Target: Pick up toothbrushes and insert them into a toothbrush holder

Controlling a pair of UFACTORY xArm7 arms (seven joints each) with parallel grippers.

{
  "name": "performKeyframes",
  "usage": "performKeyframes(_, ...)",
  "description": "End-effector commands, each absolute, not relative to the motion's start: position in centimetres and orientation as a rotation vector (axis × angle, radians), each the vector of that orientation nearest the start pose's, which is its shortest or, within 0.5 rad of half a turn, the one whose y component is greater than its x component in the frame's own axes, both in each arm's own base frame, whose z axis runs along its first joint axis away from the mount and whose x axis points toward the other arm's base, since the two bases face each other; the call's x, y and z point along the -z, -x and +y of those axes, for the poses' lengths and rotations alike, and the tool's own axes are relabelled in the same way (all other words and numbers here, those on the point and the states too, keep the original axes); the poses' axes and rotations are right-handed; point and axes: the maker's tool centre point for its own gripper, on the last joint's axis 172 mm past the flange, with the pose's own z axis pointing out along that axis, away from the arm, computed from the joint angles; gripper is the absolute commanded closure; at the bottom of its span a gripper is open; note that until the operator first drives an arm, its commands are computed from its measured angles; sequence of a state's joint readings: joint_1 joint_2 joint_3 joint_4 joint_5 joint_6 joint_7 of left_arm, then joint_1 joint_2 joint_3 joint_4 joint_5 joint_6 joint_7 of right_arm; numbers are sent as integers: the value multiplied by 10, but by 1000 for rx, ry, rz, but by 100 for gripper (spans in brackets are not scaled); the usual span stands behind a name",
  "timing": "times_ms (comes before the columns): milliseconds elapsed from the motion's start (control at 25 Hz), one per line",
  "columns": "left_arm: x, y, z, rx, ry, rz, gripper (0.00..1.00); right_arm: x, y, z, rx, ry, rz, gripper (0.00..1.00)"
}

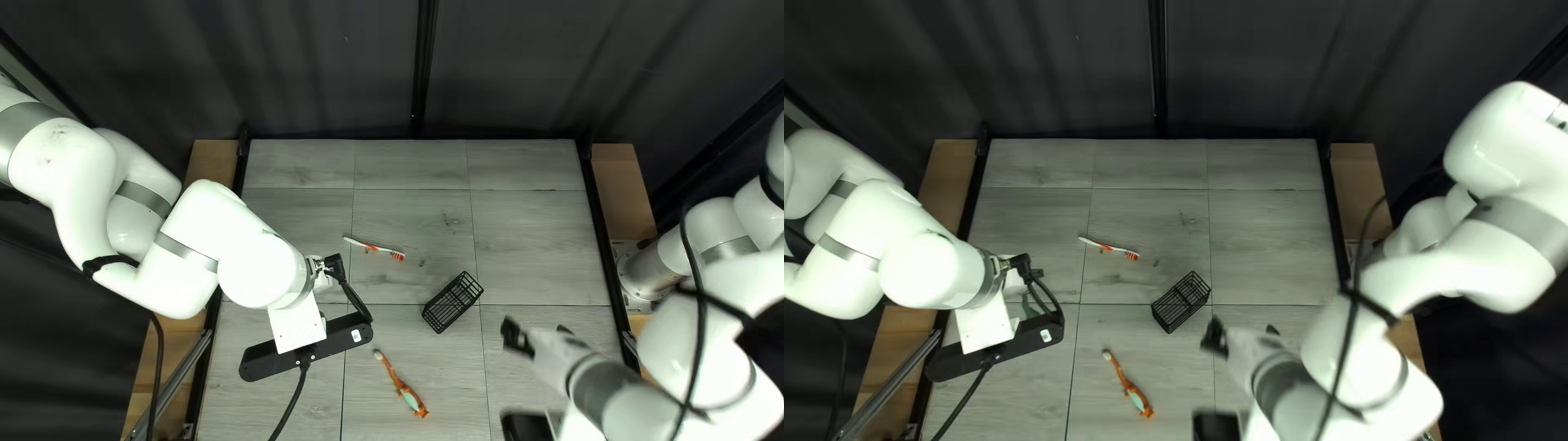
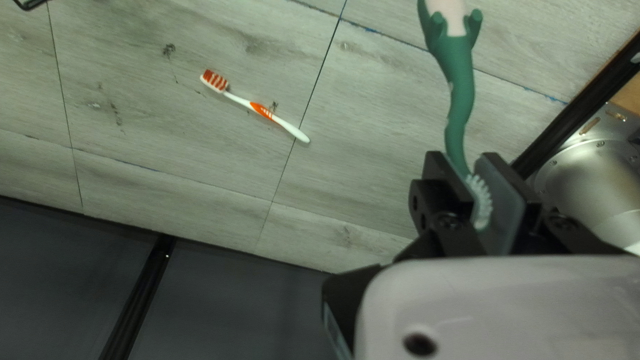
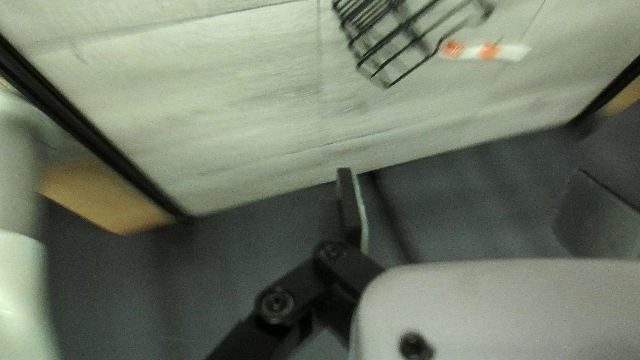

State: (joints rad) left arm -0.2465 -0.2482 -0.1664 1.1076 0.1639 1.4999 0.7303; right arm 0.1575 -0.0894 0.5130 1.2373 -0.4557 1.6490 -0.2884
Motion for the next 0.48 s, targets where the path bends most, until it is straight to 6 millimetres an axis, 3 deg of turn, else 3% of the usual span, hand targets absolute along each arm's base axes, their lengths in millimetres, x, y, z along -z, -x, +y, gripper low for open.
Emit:
performKeyframes(40, -298, -350, -111, -285, 2466, 1612, 100, -305, -364, 135, 304, -2269, 1212, 0)
performKeyframes(120, -297, -349, -111, -292, 2466, 1611, 100, -303, -368, 126, 313, -2254, 1208, 0)
performKeyframes(200, -296, -349, -109, -293, 2466, 1605, 100, -297, -365, 96, 360, -2348, 1096, 0)
performKeyframes(240, -296, -352, -109, -291, 2465, 1598, 100, -300, -359, 73, 369, -2436, 970, 0)
performKeyframes(480, -296, -362, -106, -287, 2458, 1577, 100, -321, -335, 5, 334, -2673, 417, 0)
